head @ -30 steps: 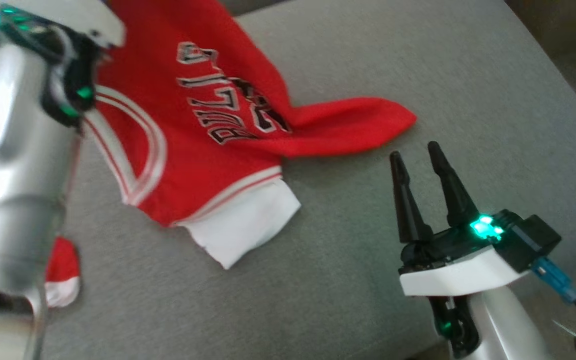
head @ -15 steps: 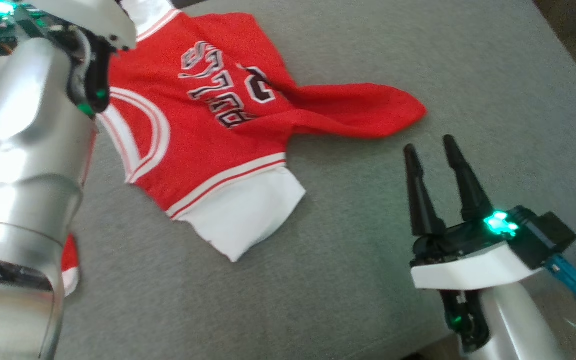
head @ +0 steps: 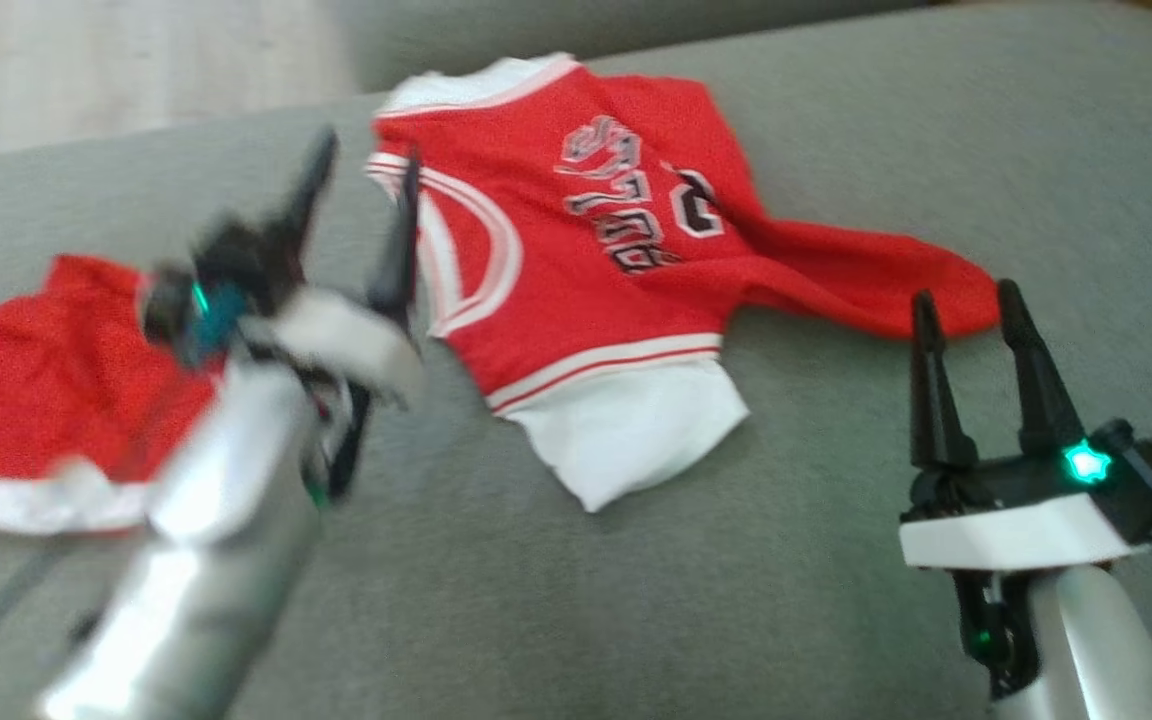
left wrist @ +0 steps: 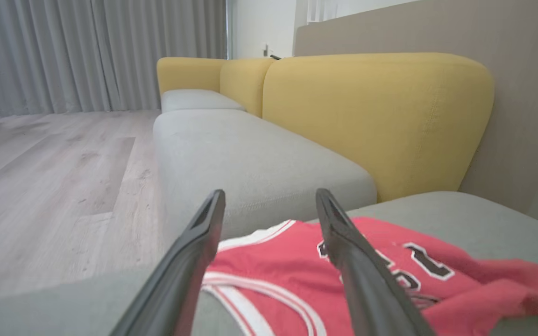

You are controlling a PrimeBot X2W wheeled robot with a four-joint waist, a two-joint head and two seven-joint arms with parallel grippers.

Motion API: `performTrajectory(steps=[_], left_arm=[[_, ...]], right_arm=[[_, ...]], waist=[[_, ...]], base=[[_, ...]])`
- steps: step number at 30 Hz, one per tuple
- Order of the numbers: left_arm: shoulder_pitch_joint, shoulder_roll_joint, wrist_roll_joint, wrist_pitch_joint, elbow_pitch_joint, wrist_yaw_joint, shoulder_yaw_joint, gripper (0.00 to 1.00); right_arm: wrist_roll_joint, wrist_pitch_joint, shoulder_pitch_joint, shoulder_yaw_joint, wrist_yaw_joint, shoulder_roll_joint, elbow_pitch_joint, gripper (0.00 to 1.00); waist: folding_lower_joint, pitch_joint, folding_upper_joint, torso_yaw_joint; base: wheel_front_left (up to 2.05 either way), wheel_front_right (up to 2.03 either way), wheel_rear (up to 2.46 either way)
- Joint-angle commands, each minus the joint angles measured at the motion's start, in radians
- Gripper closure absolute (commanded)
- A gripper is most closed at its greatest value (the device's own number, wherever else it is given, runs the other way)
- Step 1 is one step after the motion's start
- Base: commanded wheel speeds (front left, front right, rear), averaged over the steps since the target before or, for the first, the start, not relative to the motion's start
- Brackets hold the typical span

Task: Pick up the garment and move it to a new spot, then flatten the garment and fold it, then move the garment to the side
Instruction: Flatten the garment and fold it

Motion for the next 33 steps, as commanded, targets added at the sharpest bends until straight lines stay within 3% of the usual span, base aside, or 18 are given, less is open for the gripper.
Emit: performTrajectory(steps=[1,7,13,22,31,33], left_arm=[[-0.001,0.025,0.011,-0.013,-0.052,0.018,0.023,0.00],[0.246,0.027,0.036,-0.019,-0.195,0.098,-0.008,0.00],[0.350,0.027,0.033,-0.019,-0.268,0.133,-0.019,0.00],[0.291,0.022,0.022,0.098,-0.240,0.114,-0.052,0.00],[0.228,-0.026,-0.065,0.277,-0.096,0.101,-0.044,0.00],[0.229,-0.046,-0.104,0.290,-0.081,0.076,-0.031,0.00]], right_arm=[[-0.007,-0.011,0.001,0.012,-0.001,-0.005,-0.026,0.00],[-0.015,-0.011,0.046,-0.026,-0.001,-0.005,-0.012,0.00],[-0.013,-0.011,0.051,-0.020,-0.001,-0.005,-0.004,0.00],[-0.005,-0.011,0.016,0.013,-0.001,-0.005,-0.015,0.00],[0.022,-0.011,-0.014,0.042,-0.001,-0.005,-0.028,0.00],[0.026,-0.011,-0.015,0.042,-0.001,-0.005,-0.031,0.00]], waist=[[0.0001,-0.040,0.0000,0.061],[0.0001,-0.069,0.0000,0.117],[0.0001,-0.065,0.0000,0.121],[0.0001,-0.006,0.0000,0.054],[0.0001,0.063,0.0000,-0.035],[0.0001,0.071,0.0000,-0.044]], base=[[0.00,0.00,0.00],[0.00,0.00,0.00],[0.00,0.00,0.00],[0.00,0.00,0.00],[0.00,0.00,0.00],[0.00,0.00,0.00]])
